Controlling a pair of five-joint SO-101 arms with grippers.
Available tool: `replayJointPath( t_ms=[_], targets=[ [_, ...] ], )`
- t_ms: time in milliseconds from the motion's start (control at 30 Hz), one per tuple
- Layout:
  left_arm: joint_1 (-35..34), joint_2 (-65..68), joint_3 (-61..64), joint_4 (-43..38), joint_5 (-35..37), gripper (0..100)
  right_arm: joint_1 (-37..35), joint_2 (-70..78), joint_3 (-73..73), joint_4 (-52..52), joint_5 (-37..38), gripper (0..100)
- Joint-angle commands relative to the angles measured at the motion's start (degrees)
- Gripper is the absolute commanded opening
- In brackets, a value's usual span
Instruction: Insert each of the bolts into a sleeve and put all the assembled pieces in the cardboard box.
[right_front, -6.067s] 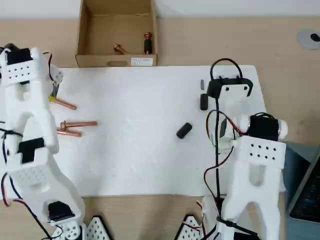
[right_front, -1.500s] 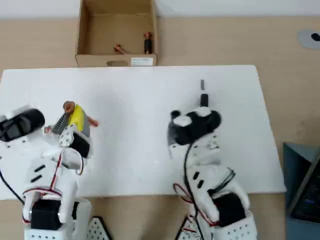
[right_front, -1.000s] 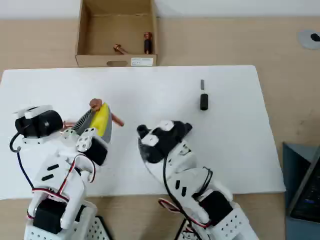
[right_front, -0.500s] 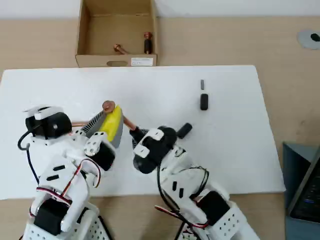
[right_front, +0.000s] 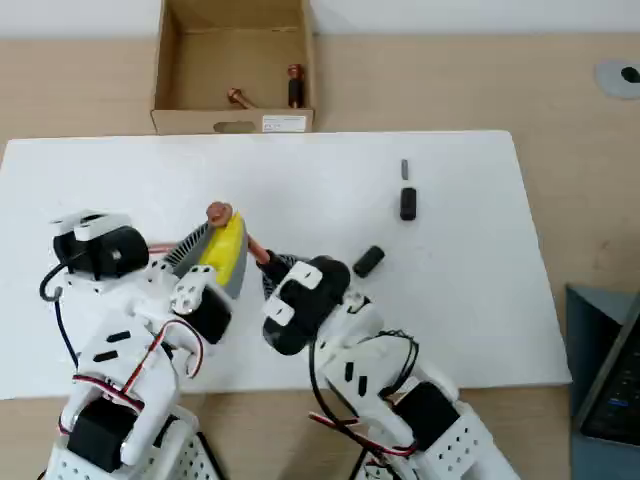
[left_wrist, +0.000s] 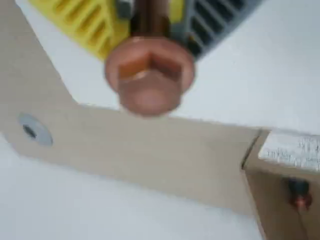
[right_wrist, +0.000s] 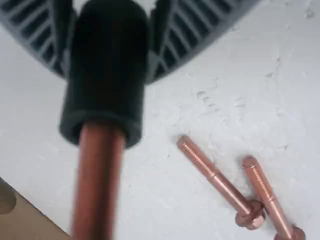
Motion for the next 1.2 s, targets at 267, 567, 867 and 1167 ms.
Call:
replayJointPath(
  t_ms=[267, 567, 867, 1167],
  targets=[
    [7.91, -0.57, 1.32, 6.33, -0.44, 0, -0.57, -6.64, -0.66, -1.85, 0.35, 0.9],
    [8.35, -0.48, 7.12, 6.33, -0.62, 2, -0.48, -6.64, -1.27, -1.85, 0.35, 0.9],
    [1.93, -0.48, 4.13, 6.33, -3.25, 21, -0.48, -6.64, -0.92, -1.85, 0.35, 0.9],
    [-2.02, -0.4, -3.25, 7.12, -5.01, 21, -0.48, -6.64, -0.13, -1.85, 0.0, 0.9]
  ],
)
